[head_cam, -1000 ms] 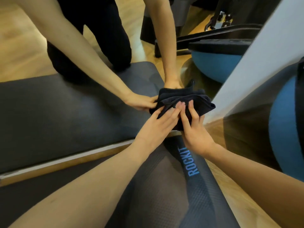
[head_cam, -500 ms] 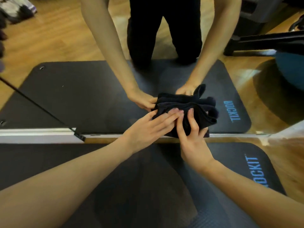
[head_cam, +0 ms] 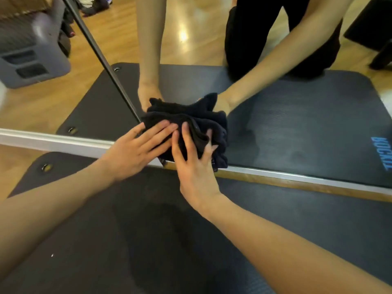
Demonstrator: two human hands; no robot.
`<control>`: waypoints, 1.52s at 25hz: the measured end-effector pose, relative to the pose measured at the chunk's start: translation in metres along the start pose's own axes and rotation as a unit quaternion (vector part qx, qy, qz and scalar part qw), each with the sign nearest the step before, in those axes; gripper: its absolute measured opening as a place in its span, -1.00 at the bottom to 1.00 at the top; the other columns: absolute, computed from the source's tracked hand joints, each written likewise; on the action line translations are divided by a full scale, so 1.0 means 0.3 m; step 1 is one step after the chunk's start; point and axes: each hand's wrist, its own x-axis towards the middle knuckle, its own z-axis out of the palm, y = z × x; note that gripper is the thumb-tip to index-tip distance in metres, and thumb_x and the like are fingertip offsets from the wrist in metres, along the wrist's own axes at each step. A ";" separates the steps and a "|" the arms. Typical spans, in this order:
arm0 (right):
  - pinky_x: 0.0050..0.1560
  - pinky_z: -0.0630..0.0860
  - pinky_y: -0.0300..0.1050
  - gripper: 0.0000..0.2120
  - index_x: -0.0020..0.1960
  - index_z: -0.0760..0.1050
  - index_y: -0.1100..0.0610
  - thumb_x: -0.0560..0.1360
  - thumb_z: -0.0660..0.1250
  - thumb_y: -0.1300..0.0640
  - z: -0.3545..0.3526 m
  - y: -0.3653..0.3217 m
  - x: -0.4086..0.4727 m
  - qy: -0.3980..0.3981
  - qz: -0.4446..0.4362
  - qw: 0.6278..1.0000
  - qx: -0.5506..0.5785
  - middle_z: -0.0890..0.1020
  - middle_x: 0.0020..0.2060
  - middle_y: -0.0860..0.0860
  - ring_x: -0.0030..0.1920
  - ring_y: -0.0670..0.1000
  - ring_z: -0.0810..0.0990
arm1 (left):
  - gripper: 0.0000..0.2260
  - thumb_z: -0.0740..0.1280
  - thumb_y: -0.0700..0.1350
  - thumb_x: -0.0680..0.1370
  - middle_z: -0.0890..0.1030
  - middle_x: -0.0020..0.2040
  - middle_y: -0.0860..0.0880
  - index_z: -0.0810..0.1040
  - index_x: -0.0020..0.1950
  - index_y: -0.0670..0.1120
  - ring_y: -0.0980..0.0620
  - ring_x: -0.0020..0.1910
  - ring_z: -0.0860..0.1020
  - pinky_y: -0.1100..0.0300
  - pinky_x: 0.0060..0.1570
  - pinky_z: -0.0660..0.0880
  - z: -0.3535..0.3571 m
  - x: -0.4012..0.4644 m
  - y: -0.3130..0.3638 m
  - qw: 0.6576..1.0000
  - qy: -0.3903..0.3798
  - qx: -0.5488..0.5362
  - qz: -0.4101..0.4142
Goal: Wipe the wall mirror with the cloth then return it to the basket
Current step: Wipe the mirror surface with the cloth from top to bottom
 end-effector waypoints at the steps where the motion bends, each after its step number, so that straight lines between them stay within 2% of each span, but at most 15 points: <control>1: 0.33 0.39 0.57 -0.21 0.66 0.08 0.19 0.48 0.27 0.21 0.026 -0.042 0.020 0.002 0.002 1.000 -0.007 -0.05 0.62 0.21 0.52 0.54 -0.03 | -0.38 0.07 -0.25 0.62 -0.10 0.68 -0.23 -0.02 0.67 -0.23 -0.20 0.67 -0.11 -0.18 0.62 -0.05 0.015 -0.037 -0.018 1.000 -0.007 -0.007 -0.008; 4: 0.42 0.34 0.52 -0.17 0.68 -0.06 0.17 0.50 0.23 0.18 0.086 -0.069 0.024 -0.011 0.010 0.999 -0.043 -0.15 0.63 0.17 0.54 0.47 -0.07 | -0.42 0.03 -0.22 0.63 -0.14 0.68 -0.24 0.01 0.67 -0.23 -0.24 0.66 -0.13 -0.21 0.62 -0.11 0.052 -0.074 0.003 0.998 -0.028 -0.047 -0.037; 7: 0.51 0.25 0.43 -0.18 0.67 0.01 0.13 0.47 0.23 0.26 0.131 0.020 -0.041 -0.003 -0.028 0.998 -0.054 -0.06 0.64 0.11 0.55 0.41 0.01 | -0.41 0.04 -0.17 0.62 -0.20 0.66 -0.24 0.03 0.65 -0.25 -0.28 0.65 -0.17 -0.19 0.61 -0.18 0.104 -0.081 0.108 0.995 -0.030 -0.071 -0.065; 13: 0.50 0.33 0.38 -0.05 0.63 0.25 0.07 0.33 0.58 0.22 0.206 0.128 -0.189 -0.095 -0.022 0.994 -0.050 0.06 0.65 0.04 0.50 0.35 0.16 | -0.20 0.43 -0.03 0.53 -0.22 0.65 -0.24 0.09 0.63 -0.25 -0.31 0.65 -0.10 -0.33 0.52 0.23 0.163 -0.031 0.342 0.979 -0.077 -0.150 -0.116; 16: 0.52 0.33 0.34 -0.01 0.66 0.11 0.12 0.36 0.56 0.21 0.179 0.146 -0.187 -0.095 -0.035 0.994 -0.038 0.02 0.67 0.09 0.54 0.34 0.13 | -0.17 0.48 -0.03 0.50 -0.08 0.66 -0.29 0.15 0.63 -0.29 -0.34 0.64 -0.05 -0.28 0.51 0.23 0.117 -0.001 0.396 0.966 -0.076 -0.192 -0.157; 18: 0.54 0.31 0.31 -0.05 0.67 -0.08 0.19 0.47 0.42 0.25 0.126 0.148 -0.170 -0.095 -0.053 0.993 -0.035 -0.10 0.68 0.18 0.59 0.33 0.12 | -0.10 0.53 -0.02 0.47 -0.09 0.67 -0.29 0.12 0.63 -0.30 -0.34 0.64 -0.08 -0.26 0.47 0.34 0.071 0.038 0.407 0.955 -0.065 -0.228 -0.179; 19: 0.53 0.35 0.27 -0.12 0.67 -0.07 0.24 0.50 0.34 0.28 0.093 0.157 -0.156 -0.078 -0.049 0.995 -0.031 -0.09 0.67 0.22 0.57 0.31 0.18 | -0.06 0.55 -0.01 0.46 -0.12 0.67 -0.28 0.09 0.64 -0.31 -0.35 0.64 -0.09 -0.27 0.44 0.40 0.050 0.069 0.407 0.952 -0.056 -0.237 -0.187; 22: 0.38 0.51 0.06 -0.26 0.61 0.21 0.31 0.45 0.31 0.31 0.005 0.198 -0.121 0.016 -0.040 0.999 -0.025 0.14 0.61 0.24 0.37 0.21 0.33 | -0.13 0.50 -0.09 0.53 -0.15 0.66 -0.31 0.06 0.62 -0.37 -0.40 0.63 -0.12 -0.24 0.36 0.49 0.038 0.169 0.415 0.952 -0.055 -0.222 -0.204; 24: 0.46 0.41 0.06 -0.28 0.59 0.29 0.29 0.45 0.39 0.27 -0.001 0.244 -0.135 0.026 -0.114 0.990 -0.075 0.17 0.59 0.23 0.41 0.21 0.32 | -0.30 0.34 -0.24 0.63 -0.06 0.64 -0.38 0.01 0.61 -0.40 -0.41 0.63 -0.07 -0.26 0.49 0.34 0.062 0.184 0.432 0.962 -0.064 -0.191 -0.182; 26: 0.45 0.46 0.12 -0.24 0.61 0.26 0.21 0.47 0.44 0.19 0.025 0.279 -0.128 0.023 -0.144 0.982 -0.124 0.19 0.59 0.18 0.40 0.19 0.35 | -0.45 0.21 -0.32 0.63 0.12 0.60 -0.40 0.11 0.58 -0.43 -0.37 0.63 0.03 -0.21 0.59 0.17 0.099 0.166 0.434 0.974 -0.015 -0.152 -0.169; 28: 0.26 0.52 0.10 -0.31 0.57 0.27 0.06 0.47 0.38 0.14 0.065 0.281 -0.098 0.055 -0.127 0.984 -0.109 0.27 0.53 0.09 0.24 0.14 0.41 | -0.53 0.23 -0.35 0.57 0.26 0.52 -0.30 0.31 0.48 -0.41 -0.35 0.56 0.17 -0.12 0.58 0.18 0.116 0.153 0.434 0.952 0.064 -0.205 -0.217; 30: 0.12 0.48 0.04 -0.48 0.46 0.34 0.03 0.51 0.28 0.18 0.086 0.264 -0.068 0.103 -0.109 0.985 -0.090 0.35 0.41 0.07 0.09 0.12 0.41 | -0.61 0.30 -0.40 0.55 0.29 0.45 -0.23 0.39 0.38 -0.33 -0.33 0.47 0.29 -0.10 0.54 0.26 0.098 0.168 0.434 0.915 0.141 -0.268 -0.266; 32: 0.04 0.50 0.03 -0.58 0.39 0.40 0.07 0.54 0.19 0.23 0.073 0.246 -0.051 0.123 -0.084 0.987 -0.064 0.39 0.31 0.08 0.04 0.12 0.41 | -0.61 0.39 -0.44 0.50 0.29 0.43 -0.23 0.44 0.30 -0.28 -0.31 0.43 0.33 -0.05 0.54 0.27 0.082 0.178 0.424 0.900 0.157 -0.297 -0.279; 35: -0.06 0.54 0.06 -0.63 0.31 0.57 0.14 0.56 0.20 0.27 -0.018 0.231 -0.016 0.143 -0.079 0.986 -0.027 0.42 0.21 0.08 0.03 0.13 0.43 | -0.57 0.44 -0.44 0.45 0.27 0.41 -0.22 0.45 0.26 -0.19 -0.25 0.43 0.33 0.10 0.57 0.21 0.010 0.198 0.386 0.881 0.166 -0.327 -0.301; 38: 0.00 0.45 0.03 -0.67 0.27 0.66 0.14 0.59 0.25 0.30 -0.232 0.229 0.079 0.207 -0.097 0.974 -0.007 0.43 0.18 0.04 0.05 0.12 0.44 | -0.64 0.39 -0.38 0.51 0.28 0.36 -0.18 0.44 0.26 -0.18 -0.25 0.42 0.32 0.05 0.55 0.25 -0.141 0.282 0.265 0.866 0.248 -0.320 -0.294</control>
